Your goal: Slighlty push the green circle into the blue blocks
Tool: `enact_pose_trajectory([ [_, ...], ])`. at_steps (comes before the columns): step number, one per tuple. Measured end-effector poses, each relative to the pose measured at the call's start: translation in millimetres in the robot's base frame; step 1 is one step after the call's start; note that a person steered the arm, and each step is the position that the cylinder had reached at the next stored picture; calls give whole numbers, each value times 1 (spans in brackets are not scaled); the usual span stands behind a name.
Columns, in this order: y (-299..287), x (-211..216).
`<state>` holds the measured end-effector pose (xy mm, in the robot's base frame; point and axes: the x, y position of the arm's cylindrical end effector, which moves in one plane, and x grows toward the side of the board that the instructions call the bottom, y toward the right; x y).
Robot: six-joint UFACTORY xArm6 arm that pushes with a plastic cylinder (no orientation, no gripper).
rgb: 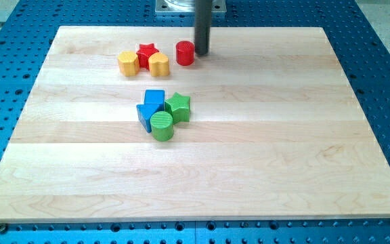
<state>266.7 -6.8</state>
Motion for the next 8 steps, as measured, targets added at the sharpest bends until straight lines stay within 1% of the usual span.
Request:
enact_pose_trajectory([
  [1, -51, 3],
  [2, -13, 3],
  [3, 82, 37],
  [4, 108, 111],
  [5, 108, 123],
  [6, 84, 183],
  [7, 46, 227],
  [8, -11, 255],
])
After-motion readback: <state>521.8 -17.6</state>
